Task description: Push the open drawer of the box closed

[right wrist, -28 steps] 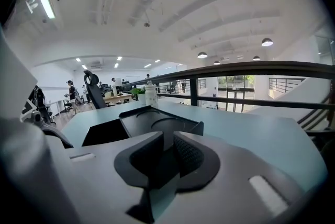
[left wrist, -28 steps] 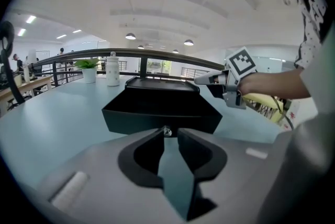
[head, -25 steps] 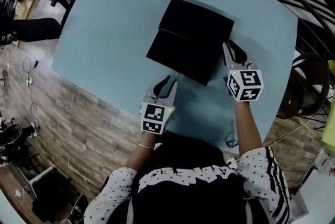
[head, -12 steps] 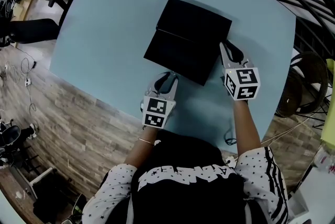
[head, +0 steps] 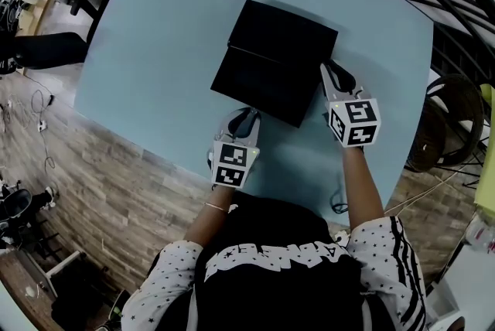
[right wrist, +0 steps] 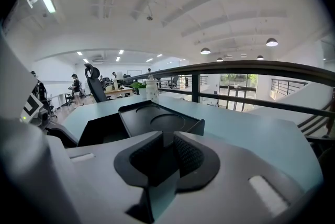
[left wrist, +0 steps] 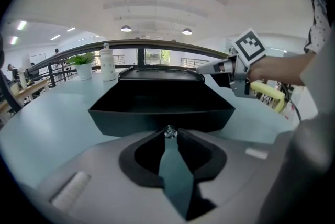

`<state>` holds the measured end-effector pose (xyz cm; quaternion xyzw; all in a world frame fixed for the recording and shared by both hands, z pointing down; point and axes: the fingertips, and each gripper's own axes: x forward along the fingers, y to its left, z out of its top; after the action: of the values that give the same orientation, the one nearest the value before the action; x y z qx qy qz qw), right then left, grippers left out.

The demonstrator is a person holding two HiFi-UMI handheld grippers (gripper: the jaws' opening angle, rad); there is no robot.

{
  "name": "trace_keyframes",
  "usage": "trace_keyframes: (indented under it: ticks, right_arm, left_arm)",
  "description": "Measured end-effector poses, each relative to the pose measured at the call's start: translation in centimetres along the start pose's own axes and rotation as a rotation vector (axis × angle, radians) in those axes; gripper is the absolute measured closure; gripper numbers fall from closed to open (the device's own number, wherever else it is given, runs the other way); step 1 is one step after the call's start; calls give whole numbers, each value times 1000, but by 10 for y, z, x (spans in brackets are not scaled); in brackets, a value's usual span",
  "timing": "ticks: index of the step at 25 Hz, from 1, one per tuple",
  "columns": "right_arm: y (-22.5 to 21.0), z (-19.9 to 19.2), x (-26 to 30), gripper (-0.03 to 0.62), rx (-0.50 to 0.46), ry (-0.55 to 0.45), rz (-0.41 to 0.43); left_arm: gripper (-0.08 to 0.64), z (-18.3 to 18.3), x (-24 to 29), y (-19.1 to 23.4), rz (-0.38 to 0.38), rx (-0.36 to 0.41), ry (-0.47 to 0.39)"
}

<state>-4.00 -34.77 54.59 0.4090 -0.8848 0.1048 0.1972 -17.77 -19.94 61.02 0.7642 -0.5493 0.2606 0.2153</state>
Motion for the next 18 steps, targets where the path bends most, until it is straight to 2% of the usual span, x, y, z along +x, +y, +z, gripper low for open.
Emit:
trace_keyframes:
  ticks: [18]
  right_arm:
    - [2, -1, 0, 543, -3, 9, -2]
  left_arm:
    - [560, 9, -9, -5, -40, 33, 24]
